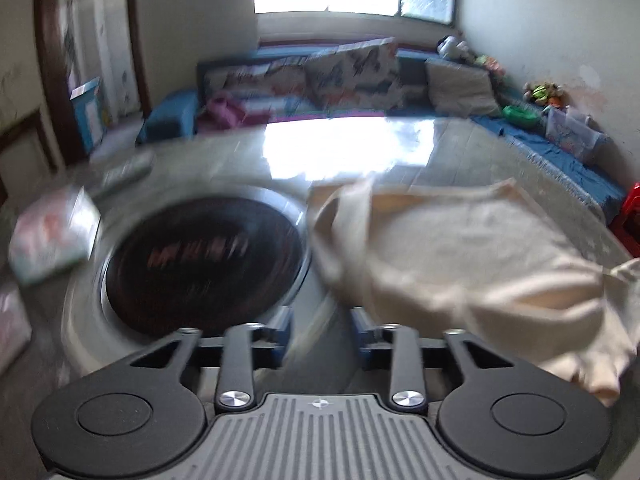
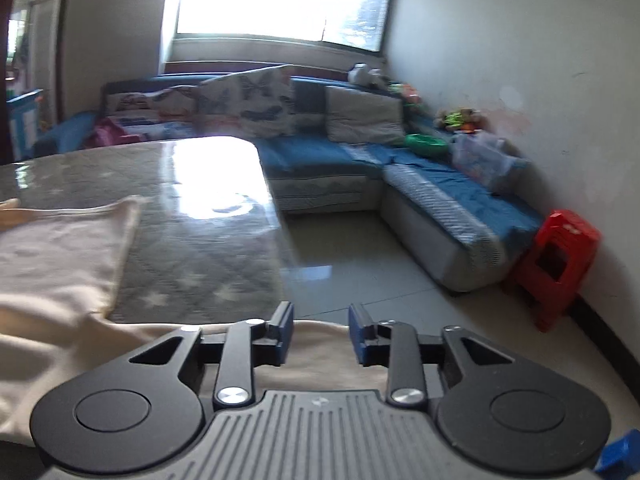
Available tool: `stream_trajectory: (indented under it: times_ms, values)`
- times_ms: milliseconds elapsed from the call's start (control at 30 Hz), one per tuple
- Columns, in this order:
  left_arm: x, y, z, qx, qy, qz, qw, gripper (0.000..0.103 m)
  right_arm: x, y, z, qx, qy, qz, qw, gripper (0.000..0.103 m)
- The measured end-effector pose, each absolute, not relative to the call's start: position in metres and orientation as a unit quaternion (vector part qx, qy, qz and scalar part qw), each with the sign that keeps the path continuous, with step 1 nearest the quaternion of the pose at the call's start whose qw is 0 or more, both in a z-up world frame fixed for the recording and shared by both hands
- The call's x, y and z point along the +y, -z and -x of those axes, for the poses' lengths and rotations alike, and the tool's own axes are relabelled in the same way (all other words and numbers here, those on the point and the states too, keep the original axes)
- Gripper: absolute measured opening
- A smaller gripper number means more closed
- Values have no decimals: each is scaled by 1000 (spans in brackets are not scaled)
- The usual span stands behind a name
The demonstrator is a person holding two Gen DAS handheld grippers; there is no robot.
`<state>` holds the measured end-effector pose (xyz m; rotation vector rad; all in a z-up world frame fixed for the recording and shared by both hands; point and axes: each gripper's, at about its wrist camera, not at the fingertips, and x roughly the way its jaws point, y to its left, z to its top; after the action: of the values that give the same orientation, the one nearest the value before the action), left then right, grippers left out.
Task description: Fold clothes
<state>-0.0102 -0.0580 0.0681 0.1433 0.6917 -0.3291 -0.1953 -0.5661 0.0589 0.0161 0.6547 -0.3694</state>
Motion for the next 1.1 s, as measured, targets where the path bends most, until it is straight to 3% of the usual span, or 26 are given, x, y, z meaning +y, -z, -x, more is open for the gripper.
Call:
stream_trajectory:
  times_ms: [200,400,433,500,567,1100]
  values:
    - [-113,-65,-36,288,172,-141,931,49,-530,-38,179,349,105,-22,931,45]
    - [-145,-34,-91,302,153,-196,920,46,-513,-25,174,363,83,-27,928,52]
    - [-146,-29,-98,308,150,-196,919,43,-512,-24,174,364,83,-29,927,55]
    - [-138,-24,-105,318,144,-187,918,17,-512,-23,174,364,83,-30,927,56]
    - [-122,-25,-106,330,139,-153,921,9,-513,-24,175,365,83,-31,927,57]
    - [40,-40,-2,326,-1,34,945,6,-495,-35,172,361,49,4,931,62]
